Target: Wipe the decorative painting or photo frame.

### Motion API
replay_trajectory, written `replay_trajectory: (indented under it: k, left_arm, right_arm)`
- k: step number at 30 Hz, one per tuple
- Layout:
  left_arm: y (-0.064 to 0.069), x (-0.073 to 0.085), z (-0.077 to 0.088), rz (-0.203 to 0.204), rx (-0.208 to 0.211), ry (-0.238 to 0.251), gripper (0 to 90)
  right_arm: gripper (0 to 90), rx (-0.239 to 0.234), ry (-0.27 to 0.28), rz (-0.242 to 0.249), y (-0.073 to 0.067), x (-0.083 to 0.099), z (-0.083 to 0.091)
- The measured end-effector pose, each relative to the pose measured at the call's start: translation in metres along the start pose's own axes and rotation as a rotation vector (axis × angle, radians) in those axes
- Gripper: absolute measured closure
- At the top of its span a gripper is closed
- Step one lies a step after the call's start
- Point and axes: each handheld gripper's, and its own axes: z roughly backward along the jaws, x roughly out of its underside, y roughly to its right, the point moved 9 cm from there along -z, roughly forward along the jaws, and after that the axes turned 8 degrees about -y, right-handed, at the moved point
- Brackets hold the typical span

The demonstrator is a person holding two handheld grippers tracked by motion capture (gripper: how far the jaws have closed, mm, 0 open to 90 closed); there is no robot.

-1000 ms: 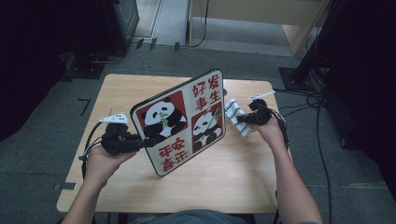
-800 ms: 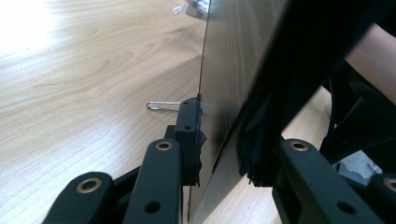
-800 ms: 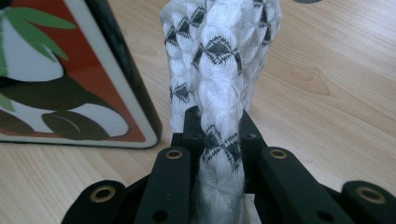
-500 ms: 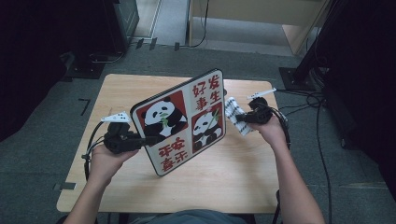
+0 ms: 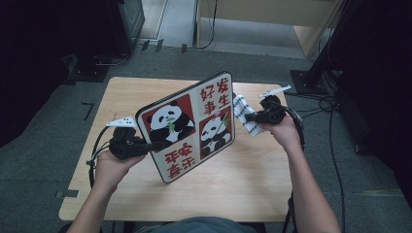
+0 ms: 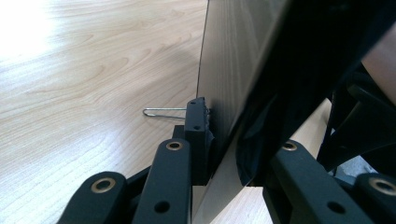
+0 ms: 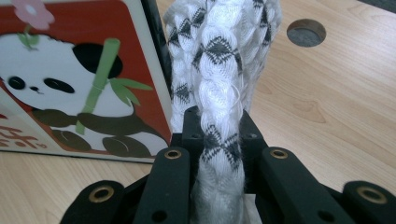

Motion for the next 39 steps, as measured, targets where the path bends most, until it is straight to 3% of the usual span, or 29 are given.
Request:
replay_trajectory:
  k: [5,14,21,29,35,39]
  left_arm:
    - [-0.001,0.0,0.0,0.004,0.008,-0.003,77.9]
    - [-0.001,0.0,0.0,0.006,0.017,0.001,77.8]
    - [-0.002,0.0,0.001,0.01,0.025,0.005,77.8]
    - [-0.004,0.0,0.002,0.011,0.036,0.004,77.8]
    - [-0.005,0.001,0.003,0.008,0.042,0.004,77.7]
    - [-0.006,0.001,0.003,0.005,0.042,0.002,77.7]
  right_arm:
    - [79.9,-0.006,0.0,-0.014,0.0,-0.004,0.01]
    - [80.0,0.005,-0.01,0.016,-0.005,-0.03,0.031]
    - [80.0,0.004,0.027,0.041,-0.008,-0.059,0.05]
    - [79.9,0.036,0.065,0.092,-0.019,-0.1,0.075]
    - [79.9,0.078,0.069,0.131,-0.031,-0.126,0.08]
    - [79.9,0.074,0.068,0.145,-0.039,-0.136,0.082]
